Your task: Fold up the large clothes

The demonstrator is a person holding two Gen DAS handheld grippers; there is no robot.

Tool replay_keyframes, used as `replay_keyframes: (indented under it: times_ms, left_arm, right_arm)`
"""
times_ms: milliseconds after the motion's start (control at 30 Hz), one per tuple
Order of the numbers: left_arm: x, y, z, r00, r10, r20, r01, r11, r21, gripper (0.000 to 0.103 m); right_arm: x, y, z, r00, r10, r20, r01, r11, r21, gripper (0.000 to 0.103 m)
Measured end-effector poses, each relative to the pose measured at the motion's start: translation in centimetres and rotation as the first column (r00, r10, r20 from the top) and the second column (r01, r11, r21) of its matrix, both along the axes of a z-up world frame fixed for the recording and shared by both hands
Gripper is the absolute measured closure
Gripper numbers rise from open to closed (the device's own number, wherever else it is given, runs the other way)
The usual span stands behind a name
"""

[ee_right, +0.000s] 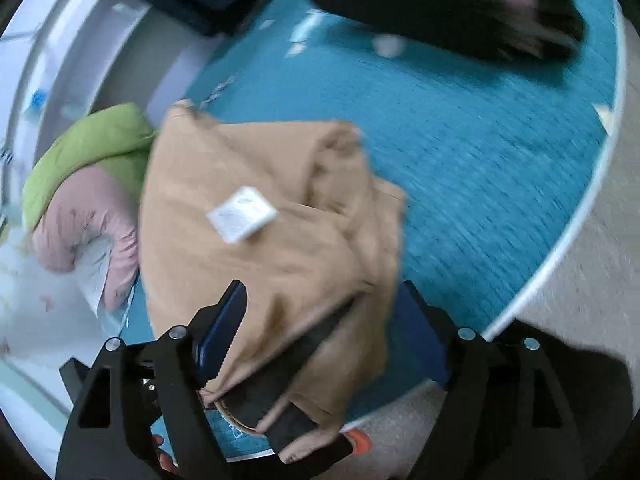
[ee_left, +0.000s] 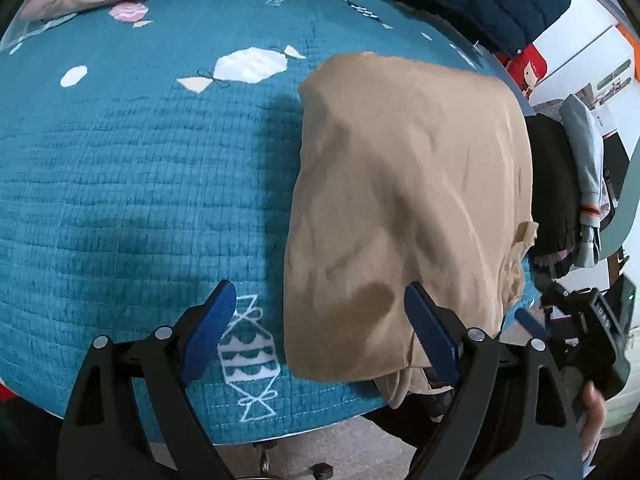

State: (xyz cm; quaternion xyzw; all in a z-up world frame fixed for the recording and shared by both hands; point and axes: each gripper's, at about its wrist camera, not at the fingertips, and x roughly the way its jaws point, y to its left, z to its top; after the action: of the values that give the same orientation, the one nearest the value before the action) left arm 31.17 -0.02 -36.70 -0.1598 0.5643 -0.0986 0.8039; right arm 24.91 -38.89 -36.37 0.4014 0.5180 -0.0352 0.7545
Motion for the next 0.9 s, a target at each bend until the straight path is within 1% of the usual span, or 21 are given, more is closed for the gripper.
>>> replay_keyframes:
  times_ms: [33,67,133,167,267,300,467,567,600,667,733,767,833,900]
  left_arm:
    - [-0.1,0.0,0.1,1.0,-0.004,0.005,0.004,1.0,0.005,0.016]
    - [-0.1,0.1,0.2,1.0,-0.006,0.008,0.006,1.0,0.009,0.016]
    - [-0.1,0.2,0.3,1.0,-0.004,0.012,0.004,1.0,0.011,0.016]
    - [-0.1,0.3,0.4,1.0,0.0,0.011,0.0,1.0,0.009,0.016]
    - [0.2,0.6,0.5,1.0,0.011,0.014,-0.011,1.0,0.016,0.015]
    - [0.4,0.7,0.6,1.0,0.011,0.014,-0.011,1.0,0.022,0.015]
    - [1.9,0.8,0.9,1.0,0.01,0.015,-0.01,1.0,0.023,0.014]
    - [3.1,0.9,1.1,1.0,0.003,0.013,-0.004,1.0,0.014,0.014]
    - [3.6,0.9,1.2,1.0,-0.002,0.013,0.002,1.0,0.012,0.014]
    - [4.9,0.8,1.5,1.0,-0.021,0.018,0.021,1.0,0.023,0.014]
    - [6.3,0.6,2.1,0.999,-0.046,0.027,0.044,0.998,0.043,0.014]
    - [6.8,0.6,2.2,0.998,-0.05,0.03,0.048,0.998,0.044,0.014]
    - [8.3,0.6,2.7,0.998,-0.057,0.034,0.055,0.997,0.048,0.014]
    - [9.7,0.4,3.4,0.997,-0.065,0.049,0.062,0.996,0.064,0.013]
  right_arm:
    - [-0.1,0.0,-0.9,0.999,-0.009,-0.041,0.01,1.0,0.027,0.028]
    - [-0.2,0.0,-1.6,0.998,-0.013,-0.063,0.016,0.999,0.044,0.028]
    - [-0.1,0.0,-2.8,0.996,-0.018,-0.088,0.026,0.995,0.091,0.028]
    - [-0.2,0.0,-3.6,0.995,-0.024,-0.101,0.037,0.991,0.131,0.028]
    - [-0.8,-0.1,-4.9,0.994,-0.032,-0.104,0.056,0.97,0.236,0.028]
    - [-0.7,-0.1,-5.3,0.994,-0.029,-0.103,0.054,0.967,0.251,0.028]
    - [-0.5,-0.1,-5.7,0.995,-0.032,-0.092,0.055,0.962,0.268,0.022]
    - [0.3,1.0,-5.6,0.995,-0.027,-0.096,0.051,0.965,0.256,0.021]
    - [0.0,1.4,-5.8,0.995,-0.027,-0.097,0.051,0.967,0.251,0.02]
    - [0.3,1.9,-6.0,0.995,-0.03,-0.096,0.052,0.969,0.243,0.015]
    - [0.5,2.6,-5.5,0.995,-0.028,-0.097,0.049,0.972,0.23,0.015]
    - [0.6,2.9,-5.0,0.997,-0.022,-0.078,0.041,0.969,0.242,0.015]
    - [1.1,4.0,-3.8,1.0,0.013,-0.026,-0.005,0.956,0.292,0.019]
    - [1.6,5.1,-3.0,0.999,0.039,-0.011,-0.035,0.965,0.259,0.019]
